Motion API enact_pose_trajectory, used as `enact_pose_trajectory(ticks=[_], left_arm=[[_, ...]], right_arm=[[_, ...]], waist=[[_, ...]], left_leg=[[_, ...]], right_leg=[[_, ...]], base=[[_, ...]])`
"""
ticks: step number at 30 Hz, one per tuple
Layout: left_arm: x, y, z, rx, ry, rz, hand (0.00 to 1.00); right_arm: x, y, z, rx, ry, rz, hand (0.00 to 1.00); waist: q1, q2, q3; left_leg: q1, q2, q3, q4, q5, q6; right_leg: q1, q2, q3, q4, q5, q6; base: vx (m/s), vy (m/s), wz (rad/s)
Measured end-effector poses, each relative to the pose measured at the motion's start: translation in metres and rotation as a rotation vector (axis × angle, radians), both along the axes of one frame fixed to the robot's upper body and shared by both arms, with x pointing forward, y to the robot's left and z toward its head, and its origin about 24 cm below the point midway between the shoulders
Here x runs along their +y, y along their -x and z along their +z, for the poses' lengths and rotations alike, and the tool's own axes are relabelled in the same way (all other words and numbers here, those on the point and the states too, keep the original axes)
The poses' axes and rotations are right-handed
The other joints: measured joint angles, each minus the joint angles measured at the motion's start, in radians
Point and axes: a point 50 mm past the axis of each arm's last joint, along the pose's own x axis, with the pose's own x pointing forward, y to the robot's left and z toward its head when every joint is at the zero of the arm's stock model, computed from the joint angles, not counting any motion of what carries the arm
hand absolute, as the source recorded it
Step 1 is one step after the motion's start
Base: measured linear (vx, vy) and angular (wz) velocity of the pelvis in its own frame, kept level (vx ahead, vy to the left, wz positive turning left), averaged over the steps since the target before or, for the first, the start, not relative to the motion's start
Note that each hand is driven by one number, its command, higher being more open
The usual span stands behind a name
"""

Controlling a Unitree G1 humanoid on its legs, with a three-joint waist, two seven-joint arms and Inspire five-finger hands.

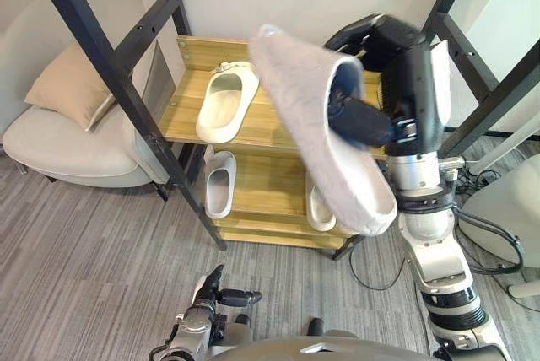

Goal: Organize the slippers on the shoe rack

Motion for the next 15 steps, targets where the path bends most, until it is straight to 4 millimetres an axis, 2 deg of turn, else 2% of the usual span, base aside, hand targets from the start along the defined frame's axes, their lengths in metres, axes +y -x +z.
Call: enact_pose_trajectory(ticks=[5,8,15], left_arm=[[-0.002,0.001,-0.001,0.005,0.001,-0.015,1.0],[-0.003,0.001,-0.001,0.005,0.001,-0.016,1.0],[-0.005,-0.002,-0.001,0.004,0.001,-0.042,1.0]], right_arm=[[0.028,0.011,-0.018,0.114,0.028,0.249,0.0],[0.034,0.013,-0.024,0.142,0.048,0.304,0.0],[0.049,0.018,-0.066,0.322,0.174,0.427,0.0]], waist=[[0.002,0.009,-0.006],[0.002,0.009,-0.006],[0.009,0.017,-0.001]], left_leg=[[0.001,0.0,0.002,0.003,0.0,0.0],[0.001,0.0,0.001,0.005,0.0,0.0],[-0.016,-0.002,-0.015,0.025,-0.001,-0.002]], right_leg=[[-0.001,0.0,0.002,0.007,-0.001,0.0],[-0.001,-0.001,0.002,0.011,-0.004,0.0],[-0.02,-0.007,-0.012,0.057,-0.028,-0.001]], base=[[0.0,0.0,0.0],[0.0,0.001,0.01],[-0.01,0.0,0.07]])
